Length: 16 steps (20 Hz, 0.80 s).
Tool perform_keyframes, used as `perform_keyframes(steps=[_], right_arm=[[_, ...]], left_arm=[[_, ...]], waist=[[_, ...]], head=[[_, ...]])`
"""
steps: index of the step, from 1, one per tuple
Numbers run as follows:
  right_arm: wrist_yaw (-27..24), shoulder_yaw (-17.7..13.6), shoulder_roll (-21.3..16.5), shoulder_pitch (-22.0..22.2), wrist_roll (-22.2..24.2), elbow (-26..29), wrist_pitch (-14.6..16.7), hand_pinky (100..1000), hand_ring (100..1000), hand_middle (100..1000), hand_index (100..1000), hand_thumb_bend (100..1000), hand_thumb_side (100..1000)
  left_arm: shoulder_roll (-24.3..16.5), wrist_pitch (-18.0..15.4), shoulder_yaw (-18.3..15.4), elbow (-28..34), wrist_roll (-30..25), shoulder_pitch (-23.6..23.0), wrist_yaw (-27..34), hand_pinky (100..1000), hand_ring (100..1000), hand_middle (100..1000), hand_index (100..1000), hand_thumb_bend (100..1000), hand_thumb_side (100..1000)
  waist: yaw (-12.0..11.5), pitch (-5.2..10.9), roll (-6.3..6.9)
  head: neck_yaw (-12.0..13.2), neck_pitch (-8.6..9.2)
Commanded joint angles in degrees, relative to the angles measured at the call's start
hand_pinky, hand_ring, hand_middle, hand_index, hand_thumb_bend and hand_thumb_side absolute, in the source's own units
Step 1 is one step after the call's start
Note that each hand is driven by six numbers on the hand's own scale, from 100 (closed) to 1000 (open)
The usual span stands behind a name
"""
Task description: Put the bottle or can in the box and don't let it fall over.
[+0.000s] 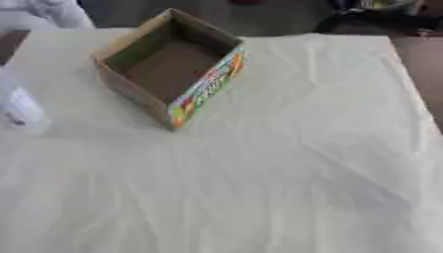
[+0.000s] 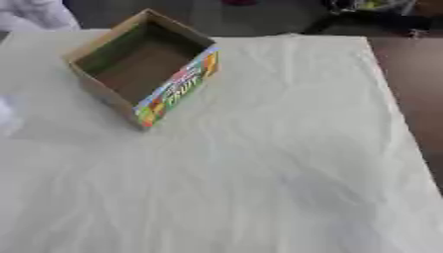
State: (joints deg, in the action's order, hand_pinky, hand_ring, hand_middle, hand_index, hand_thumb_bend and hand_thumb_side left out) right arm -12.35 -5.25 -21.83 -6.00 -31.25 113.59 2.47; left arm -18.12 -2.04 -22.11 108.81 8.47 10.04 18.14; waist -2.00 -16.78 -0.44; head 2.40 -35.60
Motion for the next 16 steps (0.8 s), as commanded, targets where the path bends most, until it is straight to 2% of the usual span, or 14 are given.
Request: perform_keyframes(steps=[1, 16], right_arm=[[0.25, -0.25, -0.96, -0.27, 0.05, 1.0, -0.17, 908, 976, 1000, 921, 100, 470], [0.22, -0.43, -1.0, -0.17, -0.06, 1.0, -0.3, 909, 969, 1000, 922, 100, 470]], left_arm=[[-1.22, -0.05, -0.4, 1.25, 0.17, 0.22, 0.02, 1000, 1000, 1000, 748, 375, 608], [-1.38, -0.11, -0.89, 1.24, 0.68, 0.43, -0.26, 1000, 1000, 1000, 750, 381, 599]], waist=[[0.02, 1.16, 0.14], [0.16, 1.16, 0.24]], head=[[0.37, 0.54], [0.82, 0.31]])
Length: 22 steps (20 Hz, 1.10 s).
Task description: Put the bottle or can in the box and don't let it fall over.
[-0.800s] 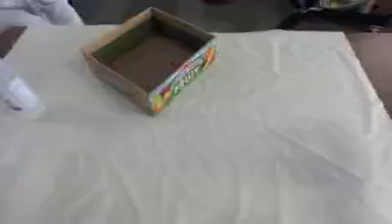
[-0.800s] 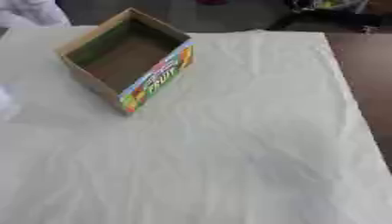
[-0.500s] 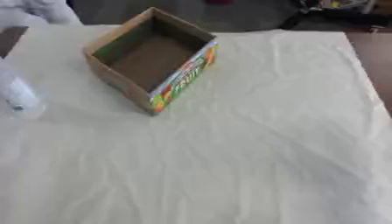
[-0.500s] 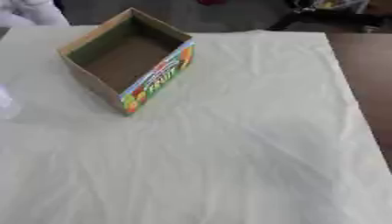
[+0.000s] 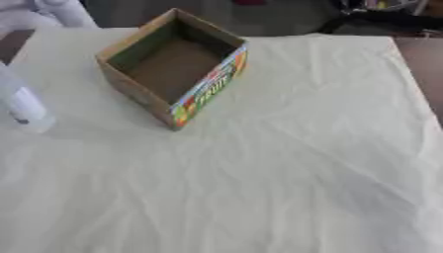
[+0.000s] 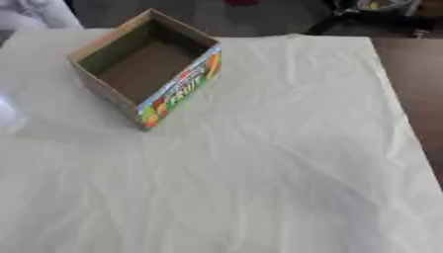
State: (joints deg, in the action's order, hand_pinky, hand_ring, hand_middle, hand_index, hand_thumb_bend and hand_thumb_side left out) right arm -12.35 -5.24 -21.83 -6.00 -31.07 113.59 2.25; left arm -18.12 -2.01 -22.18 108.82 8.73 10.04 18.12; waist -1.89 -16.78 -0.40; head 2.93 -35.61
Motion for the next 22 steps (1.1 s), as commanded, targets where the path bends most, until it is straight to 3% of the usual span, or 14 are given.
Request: perform_keyframes(steps=[1, 7, 9, 14, 22], right_arm=[[0.23, -0.55, -1.05, -0.14, -0.36, 1.0, -0.08, 909, 969, 1000, 922, 100, 470], [0.16, -1.31, -1.62, -0.01, -1.12, 1.0, 0.27, 909, 967, 1000, 922, 100, 470], [0.1, -1.41, -1.79, 0.11, -1.26, 1.0, 0.28, 909, 967, 1000, 922, 100, 470], [-0.18, -1.6, -2.05, 0.2, -1.45, 1.0, 0.18, 909, 968, 1000, 922, 100, 470], [-0.13, -1.53, -1.97, 0.33, -1.38, 1.0, -0.17, 910, 968, 1000, 921, 100, 470]], left_arm=[[-1.44, -0.2, -0.99, 1.26, 0.65, 0.59, -0.35, 1000, 1000, 1000, 750, 384, 596], [-3.77, -0.18, -1.36, 0.63, 1.87, -0.32, -1.76, 1000, 1000, 1000, 767, 411, 578], [-5.14, -0.13, -1.33, -0.07, 1.98, -1.02, -2.7, 1000, 1000, 1000, 785, 426, 572], [-9.05, 0.43, -1.18, -2.13, 3.0, -3.3, -4.79, 1000, 1000, 1000, 835, 509, 522], [-13.75, 1.72, -0.66, -7.76, 1.19, -5.59, -2.73, 1000, 1000, 1000, 837, 664, 451]], waist=[[0.07, 1.15, 0.26], [0.21, 1.22, 0.71], [0.21, 1.31, 0.86], [0.27, 1.44, 1.15], [0.39, 1.37, 1.2]], head=[[0.68, 0.32], [5.88, 1.49], [6.5, 2.04], [4.43, 2.68], [1.38, 3.2]])
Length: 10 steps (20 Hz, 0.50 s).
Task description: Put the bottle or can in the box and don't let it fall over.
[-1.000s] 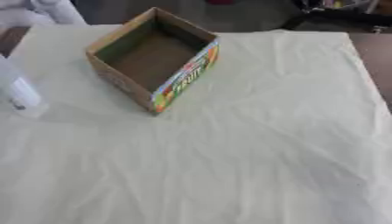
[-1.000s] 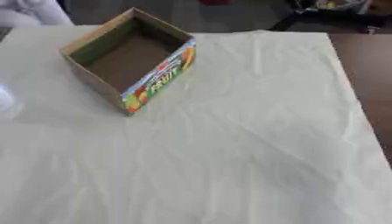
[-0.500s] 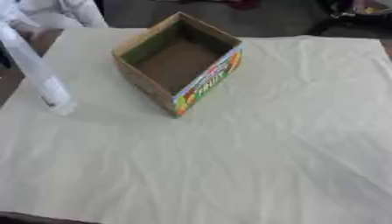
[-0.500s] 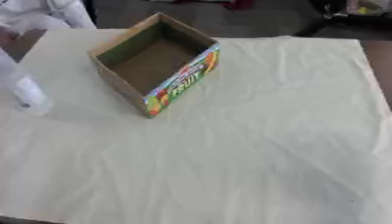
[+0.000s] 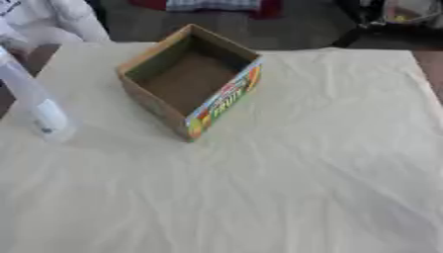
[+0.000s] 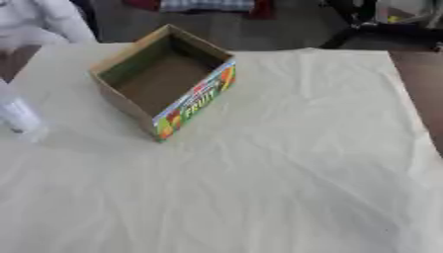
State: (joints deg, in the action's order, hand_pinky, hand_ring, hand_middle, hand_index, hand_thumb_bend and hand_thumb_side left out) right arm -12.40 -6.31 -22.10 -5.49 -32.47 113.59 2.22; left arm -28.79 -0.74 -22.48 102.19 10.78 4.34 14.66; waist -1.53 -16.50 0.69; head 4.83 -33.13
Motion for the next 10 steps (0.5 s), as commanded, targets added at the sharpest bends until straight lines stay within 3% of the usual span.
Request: perform_keyframes(steps=[1, 6, 10], right_arm=[[-0.11, -0.46, -1.67, -0.18, 0.02, 1.0, -0.18, 910, 967, 1000, 921, 100, 470], [-0.27, -0.31, -1.56, -0.23, 0.16, 1.0, -0.51, 910, 968, 1000, 921, 100, 470], [-0.37, -0.37, -1.52, -0.26, 0.13, 1.0, -0.61, 910, 968, 1000, 921, 100, 470]], left_arm=[[-3.37, 0.73, -0.44, -2.15, -1.22, 0.21, 1.0, 1000, 1000, 1000, 833, 706, 419], [-4.49, 0.93, -0.25, -6.62, -3.15, 1.47, 2.38, 1000, 1000, 1000, 824, 735, 351], [-5.26, 0.66, 0.44, -9.78, -5.42, 2.83, 3.5, 1000, 1000, 1000, 826, 746, 310]], waist=[[0.07, 1.11, 0.1], [0.25, 1.23, 0.11], [0.41, 1.29, 0.13]], head=[[-0.63, 0.7], [0.0, 0.53], [2.36, 0.94]])
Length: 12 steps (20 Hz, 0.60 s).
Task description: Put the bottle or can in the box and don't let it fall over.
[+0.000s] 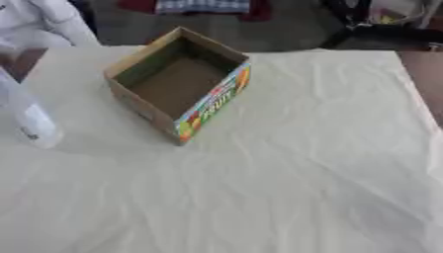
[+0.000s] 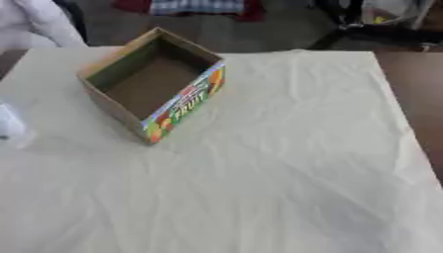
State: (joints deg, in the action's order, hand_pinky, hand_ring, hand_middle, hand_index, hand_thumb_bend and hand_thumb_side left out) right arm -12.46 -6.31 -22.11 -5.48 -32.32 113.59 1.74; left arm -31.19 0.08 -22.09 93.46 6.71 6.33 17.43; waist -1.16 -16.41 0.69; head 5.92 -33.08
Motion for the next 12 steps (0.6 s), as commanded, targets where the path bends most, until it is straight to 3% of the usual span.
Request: perform_keyframes(steps=[1, 7, 12], right_arm=[[-0.31, -0.36, -1.52, -0.26, -0.01, 1.0, -0.16, 910, 968, 1000, 921, 100, 470], [-0.21, -0.32, -1.37, -0.1, 0.01, 1.0, -0.23, 910, 968, 1000, 921, 100, 470], [-0.12, -0.25, -1.2, -0.06, 0.03, 1.0, -0.26, 911, 968, 1000, 921, 100, 470]], left_arm=[[-3.04, -0.17, 0.22, -1.71, -1.98, 1.19, 0.96, 1000, 1000, 1000, 829, 750, 302], [-3.59, -0.21, 0.87, -4.36, -4.33, 3.03, 0.9, 1000, 1000, 1000, 833, 757, 294], [-4.35, -0.03, 2.01, -6.22, -6.36, 4.42, 0.44, 1000, 1000, 1000, 832, 763, 285]], waist=[[0.04, 1.19, 0.12], [0.0, 1.14, -0.05], [0.04, 1.03, -0.22]], head=[[2.14, 1.13], [6.65, 2.57], [6.27, 2.92]])
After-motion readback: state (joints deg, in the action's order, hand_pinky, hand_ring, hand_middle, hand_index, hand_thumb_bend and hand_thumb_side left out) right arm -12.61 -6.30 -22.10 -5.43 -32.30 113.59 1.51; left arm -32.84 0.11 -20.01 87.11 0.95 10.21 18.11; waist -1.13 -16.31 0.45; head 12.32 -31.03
